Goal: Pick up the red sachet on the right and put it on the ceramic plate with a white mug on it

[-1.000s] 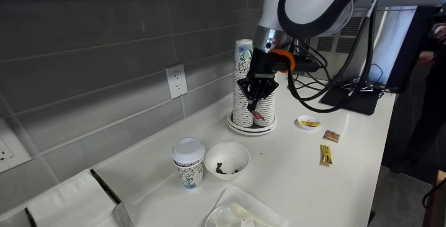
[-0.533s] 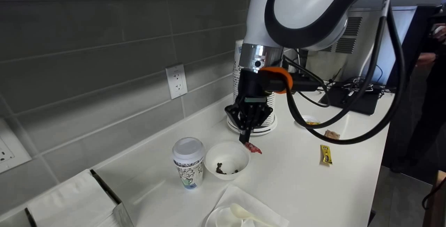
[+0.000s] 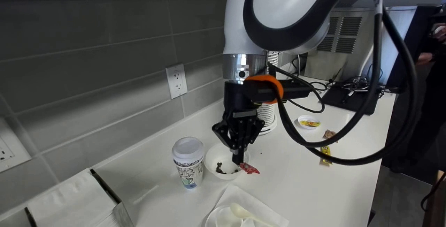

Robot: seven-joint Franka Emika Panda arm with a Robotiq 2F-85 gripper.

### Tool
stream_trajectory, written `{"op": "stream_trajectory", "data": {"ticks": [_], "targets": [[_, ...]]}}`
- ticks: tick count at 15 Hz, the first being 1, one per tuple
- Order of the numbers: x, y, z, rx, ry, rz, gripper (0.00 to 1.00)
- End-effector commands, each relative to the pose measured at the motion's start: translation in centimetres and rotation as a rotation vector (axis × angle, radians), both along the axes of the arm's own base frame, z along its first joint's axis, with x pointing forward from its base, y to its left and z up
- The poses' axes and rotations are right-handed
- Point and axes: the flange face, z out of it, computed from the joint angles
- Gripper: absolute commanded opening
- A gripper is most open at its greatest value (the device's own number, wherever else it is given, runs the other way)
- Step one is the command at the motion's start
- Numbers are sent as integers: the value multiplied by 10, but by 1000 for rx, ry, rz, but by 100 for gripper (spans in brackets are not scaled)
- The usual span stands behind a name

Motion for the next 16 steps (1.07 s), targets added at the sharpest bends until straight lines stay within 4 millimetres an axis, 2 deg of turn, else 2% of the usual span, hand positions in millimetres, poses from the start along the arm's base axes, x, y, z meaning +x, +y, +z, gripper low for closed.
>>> {"op": "stream_trajectory", "data": {"ticks": [1, 4, 5, 6, 8, 11, 16], "targets": [[11, 43, -3, -10, 53, 57, 0], [8, 71, -4, -14, 92, 114, 0], [8, 73, -4, -20, 96, 125, 0], [2, 61, -5, 5, 78, 107, 1], [3, 70, -6, 1, 89, 122, 1], [4, 70, -6, 0, 90, 124, 0], [7, 95, -25, 3, 112, 144, 0]]}}
